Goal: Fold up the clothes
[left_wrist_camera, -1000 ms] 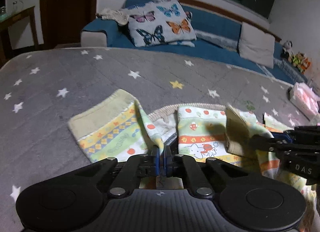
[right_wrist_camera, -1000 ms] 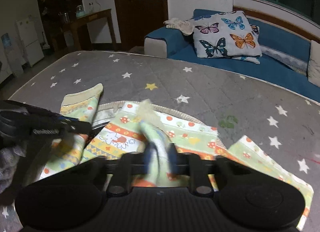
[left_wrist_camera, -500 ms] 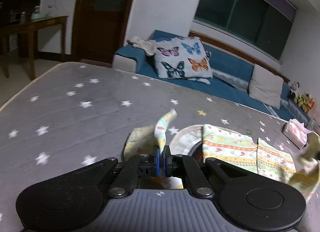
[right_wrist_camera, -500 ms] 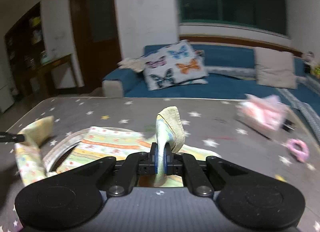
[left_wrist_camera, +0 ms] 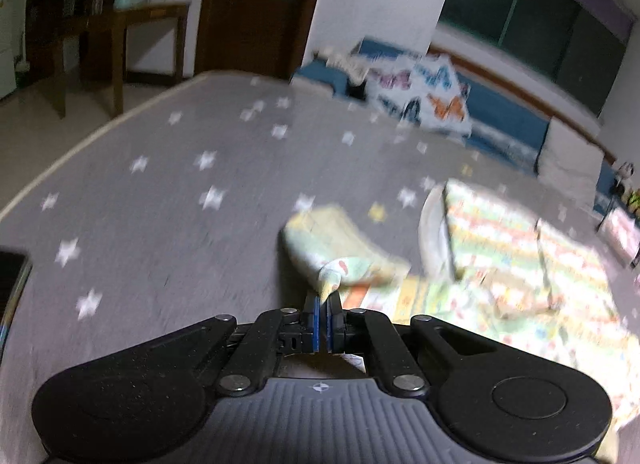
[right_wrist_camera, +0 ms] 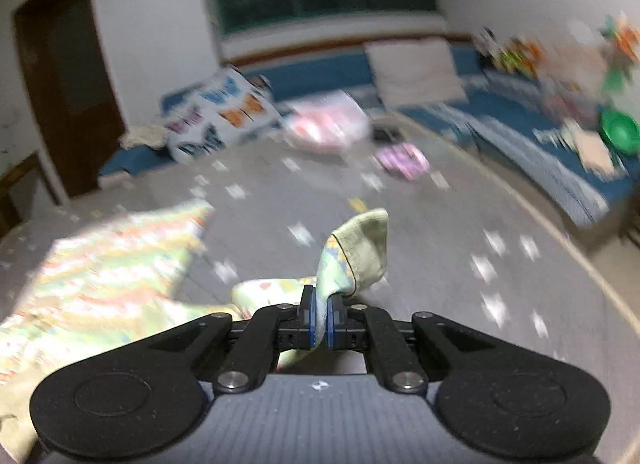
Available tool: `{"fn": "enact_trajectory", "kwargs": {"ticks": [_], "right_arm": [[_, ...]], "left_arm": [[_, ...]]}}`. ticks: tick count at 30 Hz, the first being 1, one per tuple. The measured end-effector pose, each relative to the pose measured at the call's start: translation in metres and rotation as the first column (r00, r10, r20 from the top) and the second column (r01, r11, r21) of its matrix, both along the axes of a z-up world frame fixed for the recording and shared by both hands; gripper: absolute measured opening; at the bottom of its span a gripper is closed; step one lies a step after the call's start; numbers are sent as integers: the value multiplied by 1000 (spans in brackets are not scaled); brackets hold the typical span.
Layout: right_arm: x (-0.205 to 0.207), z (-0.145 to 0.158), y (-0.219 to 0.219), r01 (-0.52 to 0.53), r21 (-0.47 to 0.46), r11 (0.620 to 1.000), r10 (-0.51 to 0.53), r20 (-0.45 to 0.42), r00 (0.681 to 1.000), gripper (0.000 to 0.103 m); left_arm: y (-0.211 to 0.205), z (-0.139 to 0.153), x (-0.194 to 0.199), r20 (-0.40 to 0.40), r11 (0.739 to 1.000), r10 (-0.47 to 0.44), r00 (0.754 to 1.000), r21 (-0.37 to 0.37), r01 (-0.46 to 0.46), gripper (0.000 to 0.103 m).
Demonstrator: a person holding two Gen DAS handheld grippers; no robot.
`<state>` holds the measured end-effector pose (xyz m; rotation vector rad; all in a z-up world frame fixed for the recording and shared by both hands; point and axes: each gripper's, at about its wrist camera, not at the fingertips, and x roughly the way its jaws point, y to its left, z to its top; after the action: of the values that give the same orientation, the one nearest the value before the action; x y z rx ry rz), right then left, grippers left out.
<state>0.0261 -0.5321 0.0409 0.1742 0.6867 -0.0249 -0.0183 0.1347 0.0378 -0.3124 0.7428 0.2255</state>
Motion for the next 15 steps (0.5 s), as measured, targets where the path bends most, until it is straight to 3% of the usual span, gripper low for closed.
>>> {"fn": "enact_trajectory", "kwargs": {"ticks": [4,5,6,7,9,13,15], "right_arm": [[-12,-11,-10,26,-20,999,-27,-45,999,14],[-16,-9,-11,31,-31,999,-33,-43,999,23],[-18,-6,-12,41,-49,998,-42,-36,998,28],[-20,-3,-12,52,-69,996,-54,-28,998,29],[-23,5,-13,75,-106,991,-77,-9,997,38],[-25,14,-8,55,-111,992,-52,29,998,43],[-19,14,0,20,-100,995,-17,28,999,45]], "left_arm": [[5,-4,-13,-32,999,14,999,41,-13,13],[6,-2,-15,-31,998,20,999,62,-18,13],[6,0,-17,-29,996,25,999,84,-23,19],[3,2,-18,-26,993,31,999,115,-28,34],[-4,6,-20,-5,983,20,1000,180,-18,51],[-25,9,-14,6,955,-65,998,290,61,71],[-33,4,-7,-6,941,-98,995,324,95,76]]}}
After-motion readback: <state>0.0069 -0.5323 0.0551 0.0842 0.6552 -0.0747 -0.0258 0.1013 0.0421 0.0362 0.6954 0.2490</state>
